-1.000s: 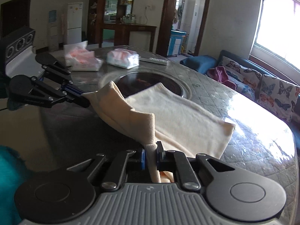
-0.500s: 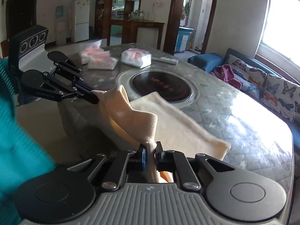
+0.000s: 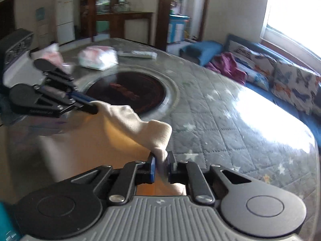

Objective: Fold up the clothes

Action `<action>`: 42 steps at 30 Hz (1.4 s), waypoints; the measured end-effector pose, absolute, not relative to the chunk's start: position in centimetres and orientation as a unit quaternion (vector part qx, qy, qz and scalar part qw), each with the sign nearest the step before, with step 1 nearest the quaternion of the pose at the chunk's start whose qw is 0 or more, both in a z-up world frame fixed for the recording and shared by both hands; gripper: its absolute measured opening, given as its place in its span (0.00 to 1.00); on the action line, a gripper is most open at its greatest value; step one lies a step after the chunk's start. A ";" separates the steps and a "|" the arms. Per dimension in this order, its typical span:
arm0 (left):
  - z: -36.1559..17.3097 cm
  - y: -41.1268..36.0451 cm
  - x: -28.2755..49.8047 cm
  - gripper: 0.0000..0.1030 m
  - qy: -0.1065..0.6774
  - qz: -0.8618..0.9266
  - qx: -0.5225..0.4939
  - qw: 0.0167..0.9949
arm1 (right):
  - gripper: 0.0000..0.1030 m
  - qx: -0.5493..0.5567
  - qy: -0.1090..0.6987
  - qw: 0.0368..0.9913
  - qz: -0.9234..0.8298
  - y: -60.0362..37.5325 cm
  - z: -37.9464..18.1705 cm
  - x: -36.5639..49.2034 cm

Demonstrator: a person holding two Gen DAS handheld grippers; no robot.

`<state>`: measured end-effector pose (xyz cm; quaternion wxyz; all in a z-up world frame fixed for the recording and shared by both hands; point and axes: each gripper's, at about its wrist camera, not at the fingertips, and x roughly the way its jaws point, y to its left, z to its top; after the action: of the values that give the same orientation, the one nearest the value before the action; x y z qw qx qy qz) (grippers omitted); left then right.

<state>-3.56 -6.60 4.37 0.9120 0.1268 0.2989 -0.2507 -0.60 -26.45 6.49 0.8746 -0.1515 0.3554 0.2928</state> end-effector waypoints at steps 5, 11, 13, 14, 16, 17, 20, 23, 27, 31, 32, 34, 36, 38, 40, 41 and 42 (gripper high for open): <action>3.1 -6.8 -3.2 0.09 0.310 -0.240 0.136 0.910 | 0.21 -0.112 0.369 0.884 0.263 -27.2 3.0 0.5; 4.4 -6.7 -2.7 0.10 0.306 -0.211 0.124 0.920 | 0.27 -0.078 0.350 0.908 0.218 -28.9 4.2 0.0; 5.6 -6.9 -3.1 0.10 0.298 -0.221 0.098 0.924 | 0.26 -0.073 0.347 0.909 0.218 -28.6 4.5 0.0; 6.2 -7.0 -3.3 0.10 0.293 -0.227 0.085 0.925 | 0.26 -0.074 0.348 0.908 0.223 -28.2 4.5 0.0; 7.0 -8.1 -3.9 0.10 0.289 -0.255 0.076 0.920 | 0.25 -0.078 0.351 0.903 0.234 -27.4 4.3 0.1; 7.3 -8.9 -4.2 0.10 0.290 -0.268 0.077 0.916 | 0.24 -0.080 0.352 0.901 0.239 -27.0 4.2 0.2; 6.8 -10.8 -4.3 0.10 0.303 -0.293 0.081 0.903 | 0.21 -0.085 0.356 0.895 0.256 -25.8 4.0 0.4; 5.4 -11.8 -3.3 0.10 0.322 -0.289 0.090 0.897 | 0.21 -0.088 0.361 0.892 0.259 -24.8 3.5 0.6; 4.3 -12.0 -2.0 0.10 0.340 -0.274 0.089 0.895 | 0.21 -0.090 0.366 0.895 0.239 -24.0 2.4 1.1; 3.8 -12.1 -1.1 0.10 0.350 -0.261 0.089 0.895 | 0.21 -0.079 0.360 0.899 0.238 -24.3 2.0 1.3; 3.8 -12.1 -1.2 0.10 0.349 -0.260 0.093 0.895 | 0.21 -0.067 0.360 0.899 0.239 -24.7 2.1 1.3; 3.8 -12.3 -1.2 0.10 0.350 -0.259 0.095 0.895 | 0.21 -0.058 0.352 0.905 0.230 -25.6 2.7 1.0; 3.9 -12.4 -1.2 0.10 0.350 -0.258 0.096 0.895 | 0.21 -0.052 0.342 0.913 0.218 -27.2 3.7 0.2; 3.8 -12.5 -1.3 0.10 0.349 -0.258 0.096 0.896 | 0.21 -0.055 0.339 0.916 0.205 -28.7 4.4 -0.9; 3.7 -12.6 -1.2 0.10 0.348 -0.258 0.096 0.896 | 0.21 -0.061 0.341 0.918 0.191 -29.9 4.7 -1.9; 3.7 -12.6 -1.2 0.10 0.348 -0.258 0.096 0.896 | 0.21 -0.063 0.347 0.918 0.180 -31.0 4.9 -2.8; 3.7 -12.6 -1.1 0.10 0.349 -0.258 0.095 0.896 | 0.21 -0.063 0.351 0.918 0.172 -31.6 5.0 -3.4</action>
<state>-1.15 -12.64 3.71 0.8960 0.0954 0.3486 -0.2579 -3.35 -31.64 4.96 0.9182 -0.0629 0.3511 0.1723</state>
